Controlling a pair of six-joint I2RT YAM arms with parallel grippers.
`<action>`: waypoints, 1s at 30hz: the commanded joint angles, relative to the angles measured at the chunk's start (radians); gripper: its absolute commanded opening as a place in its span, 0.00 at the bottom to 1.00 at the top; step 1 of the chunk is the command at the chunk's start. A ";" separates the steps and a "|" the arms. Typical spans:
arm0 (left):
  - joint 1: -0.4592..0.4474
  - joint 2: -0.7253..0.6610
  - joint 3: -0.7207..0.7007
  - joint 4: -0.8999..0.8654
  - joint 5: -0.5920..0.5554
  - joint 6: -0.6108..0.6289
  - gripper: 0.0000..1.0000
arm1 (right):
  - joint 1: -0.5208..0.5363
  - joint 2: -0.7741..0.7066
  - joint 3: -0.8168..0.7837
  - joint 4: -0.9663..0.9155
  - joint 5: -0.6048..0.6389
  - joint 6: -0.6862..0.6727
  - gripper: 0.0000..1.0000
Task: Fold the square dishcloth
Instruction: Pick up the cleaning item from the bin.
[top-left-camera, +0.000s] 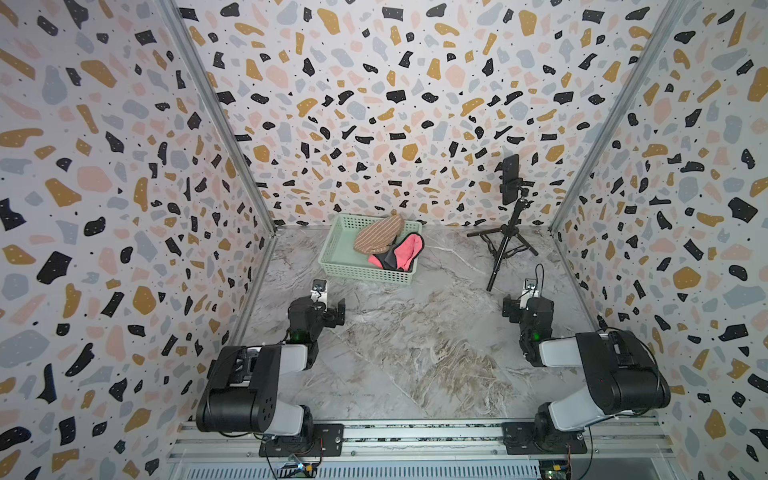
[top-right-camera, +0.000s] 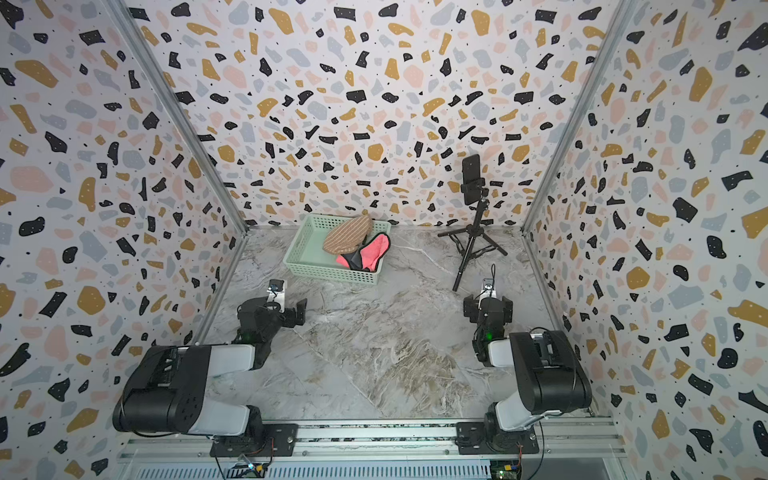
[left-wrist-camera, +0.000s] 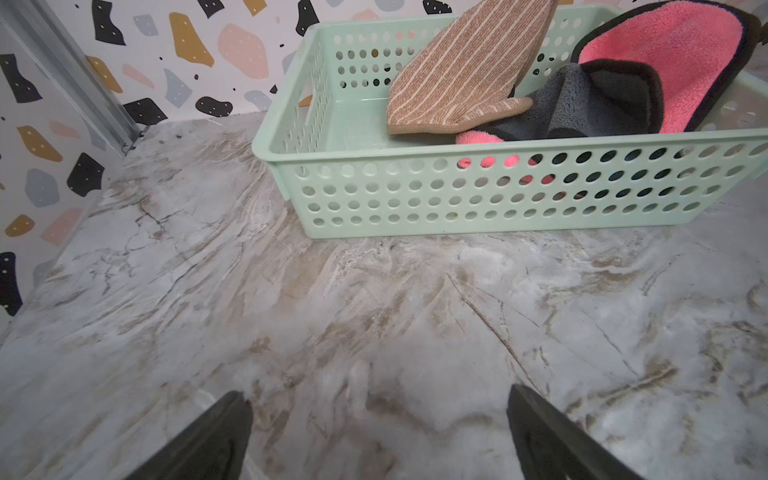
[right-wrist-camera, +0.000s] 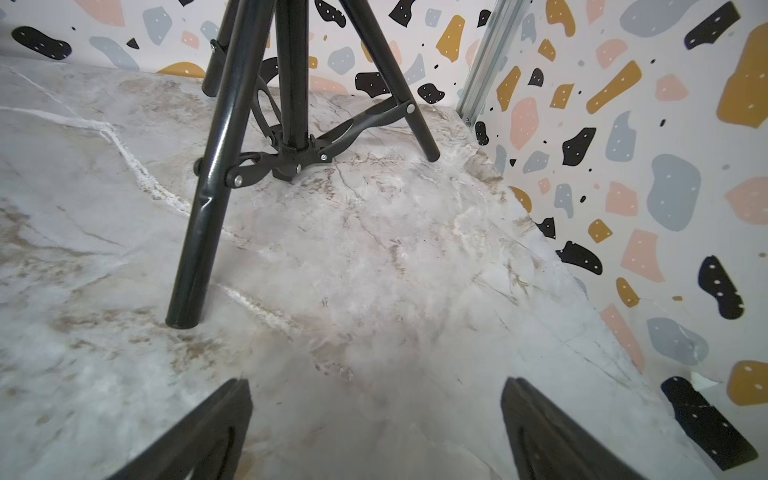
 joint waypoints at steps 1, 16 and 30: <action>0.005 -0.009 0.013 0.043 -0.003 -0.002 1.00 | 0.004 -0.006 0.000 0.014 0.011 -0.004 1.00; 0.005 -0.044 0.048 -0.021 -0.056 -0.030 1.00 | -0.002 -0.059 0.001 -0.023 0.024 0.013 1.00; -0.172 0.164 1.122 -1.360 0.152 0.179 1.00 | 0.117 -0.526 0.252 -0.760 -0.284 0.529 1.00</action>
